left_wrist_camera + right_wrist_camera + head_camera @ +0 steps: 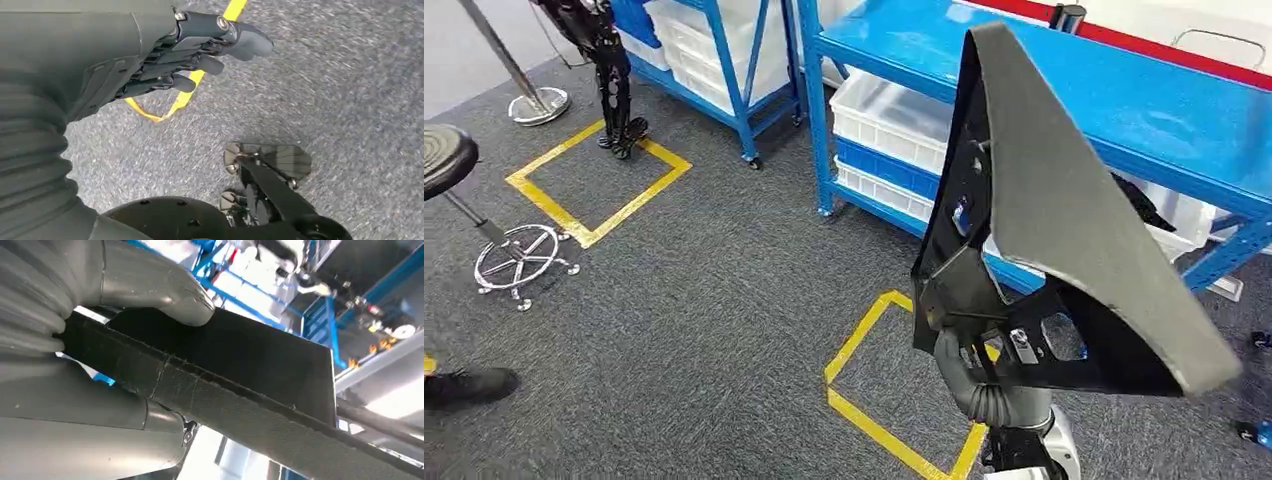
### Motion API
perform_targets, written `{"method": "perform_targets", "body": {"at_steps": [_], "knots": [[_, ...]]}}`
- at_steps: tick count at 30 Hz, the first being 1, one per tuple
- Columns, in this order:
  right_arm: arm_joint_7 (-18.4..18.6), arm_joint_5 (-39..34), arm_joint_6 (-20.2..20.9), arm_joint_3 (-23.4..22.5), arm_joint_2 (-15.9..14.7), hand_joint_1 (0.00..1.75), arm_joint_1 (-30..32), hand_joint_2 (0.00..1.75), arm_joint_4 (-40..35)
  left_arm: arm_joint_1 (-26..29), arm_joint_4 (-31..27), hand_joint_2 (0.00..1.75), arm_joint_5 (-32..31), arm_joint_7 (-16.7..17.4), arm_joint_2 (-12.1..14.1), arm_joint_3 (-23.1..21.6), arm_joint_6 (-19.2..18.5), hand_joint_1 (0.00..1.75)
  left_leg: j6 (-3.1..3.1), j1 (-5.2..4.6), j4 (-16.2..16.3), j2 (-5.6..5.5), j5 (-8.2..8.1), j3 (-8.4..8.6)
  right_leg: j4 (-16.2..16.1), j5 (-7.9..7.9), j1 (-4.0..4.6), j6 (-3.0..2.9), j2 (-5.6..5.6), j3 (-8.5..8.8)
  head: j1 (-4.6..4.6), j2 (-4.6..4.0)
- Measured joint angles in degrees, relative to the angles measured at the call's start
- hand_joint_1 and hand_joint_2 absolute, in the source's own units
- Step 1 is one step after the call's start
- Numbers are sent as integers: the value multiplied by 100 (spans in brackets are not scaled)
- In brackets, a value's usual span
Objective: Take the parts from the cabinet and place them on the table.
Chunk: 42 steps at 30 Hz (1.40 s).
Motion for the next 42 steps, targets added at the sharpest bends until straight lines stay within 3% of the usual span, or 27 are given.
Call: {"method": "perform_targets", "body": {"at_steps": [2,3,4,8,9,10,11,14,15,17,18,19,23,24,25,26,28,29,30,32,33,34,35,39,40,41,42], "knots": [[0,2,-2,0,0,175,1,175,0,1,0,175,0,-31,9,0,2,0,20,-2,-895,102,430,531,1,-16,0,-13,-154,25,-2,0],[0,7,-2,0,0,175,1,175,-2,-1,-2,175,-7,-59,13,0,2,0,41,-10,-1382,336,602,828,5,-37,7,9,-205,48,-7,0],[0,13,-2,0,2,175,7,175,-2,-17,0,175,-11,-81,9,-2,2,0,62,-92,-1566,604,486,919,6,-48,55,27,-266,46,-7,0],[-2,31,-4,0,0,175,6,175,-15,-43,0,175,-15,-107,11,-2,7,0,218,-121,-1613,228,577,816,9,-78,89,101,-538,54,11,0],[0,31,-4,-4,0,175,0,175,-20,-40,0,175,-15,-111,9,-2,7,0,272,-61,-1652,170,614,832,59,-122,72,153,-370,8,20,0],[-2,31,-9,-4,-2,175,8,175,-26,-41,-2,175,-17,-116,9,-2,7,0,295,-58,-1654,97,628,817,221,-239,47,144,29,-57,28,0],[-2,31,-13,-4,-7,175,19,175,-42,-50,-2,175,-15,-127,15,0,7,0,335,-55,-1653,29,653,798,644,-464,44,90,245,-250,35,0],[-2,35,-20,-4,-18,175,56,175,-42,-68,-2,175,-35,-164,13,-2,4,0,380,-60,-1651,-245,693,729,1835,-858,38,63,343,-841,48,0],[-2,37,-22,-4,-24,175,68,175,-42,-61,-2,175,-35,-168,15,-2,0,0,373,-58,-1650,-352,709,720,1803,-791,35,109,345,-845,46,0],[-2,37,-22,-4,-24,175,67,175,-44,-53,0,175,-35,-173,13,-2,-2,0,338,-47,-1648,-536,735,720,995,-421,8,230,402,-470,46,0],[-2,39,-22,-4,-24,175,68,175,-46,-53,-2,175,-35,-173,11,-2,-2,0,315,-42,-1648,-618,750,720,463,-224,-16,271,541,-208,50,0],[-2,39,-22,-4,-26,175,66,175,-48,-54,-2,175,-35,-175,9,-2,-2,0,286,-42,-1647,-681,768,704,95,-143,-58,275,866,-42,55,-2],[-4,55,-37,-9,-31,175,74,175,-57,-5,-2,175,-70,-192,15,-2,-15,0,122,-47,-1705,-926,865,639,53,-71,21,114,648,-9,48,0],[-4,55,-55,-9,-28,175,73,175,-63,4,-2,175,-83,-203,37,-4,-13,0,118,-42,-1660,-824,857,611,4,-23,-66,51,560,-8,44,0],[-4,63,-61,-9,-24,175,85,175,-72,3,0,175,-123,-227,35,-9,-9,0,105,-88,-1540,-455,732,563,2,-14,-55,35,492,5,26,0],[-11,72,-81,-13,-24,175,119,175,-100,2,0,175,-131,-264,35,-20,-7,0,82,-88,-1219,-208,490,427,2,-23,-48,-7,413,11,-9,0],[-11,79,-101,-24,-26,175,175,175,-111,-4,0,175,-136,-350,33,-53,-13,0,41,-48,-301,-45,35,26,3,-30,-9,-22,228,13,-4,0],[-11,85,-109,-31,-26,175,196,175,-111,-3,0,175,-140,-391,31,-66,-13,0,22,-32,79,-22,-99,-135,5,-34,1,-27,127,8,-11,0],[-13,87,-120,-46,-28,175,225,175,-111,0,0,175,-160,-415,31,-77,-4,0,10,-17,131,-8,-68,-142,5,-42,0,-24,38,12,-9,0],[-13,85,-144,-105,-28,175,291,175,-131,10,0,175,-203,-444,33,-109,2,0,2,2,-483,50,265,232,9,-56,-1,-30,-117,32,-13,0],[-13,83,-159,-133,-33,175,325,175,-151,11,0,175,-227,-448,42,-116,-9,0,10,5,-1024,166,481,554,10,-75,-3,-16,-191,56,-11,0],[-13,74,-168,-155,-35,175,356,175,-171,10,0,175,-249,-448,44,-131,-15,0,29,-6,-1460,486,581,822,14,-106,15,23,-243,84,-15,0],[-13,70,-177,-183,-37,175,392,175,-194,1,0,175,-264,-448,44,-155,-22,0,56,-75,-1554,538,548,858,49,-139,95,67,-296,68,-24,0],[-13,70,-184,-258,-50,175,473,175,-260,20,-2,175,-310,-536,50,-195,46,0,209,-86,-1595,204,584,792,14,-175,87,147,-523,122,15,0],[2,70,-190,-280,-61,175,494,175,-286,21,-2,175,-310,-579,44,-199,96,0,247,-44,-1619,139,608,809,122,-254,44,171,-193,64,26,0],[2,74,-208,-297,-74,175,560,175,-324,20,-2,175,-335,-610,46,-214,149,0,301,-33,-1621,70,627,800,433,-433,41,127,128,-81,22,0],[13,72,-234,-299,-77,175,634,175,-359,13,-2,175,-381,-623,46,-243,190,0,329,-33,-1621,-4,636,786,885,-630,38,86,266,-297,42,0]]}}
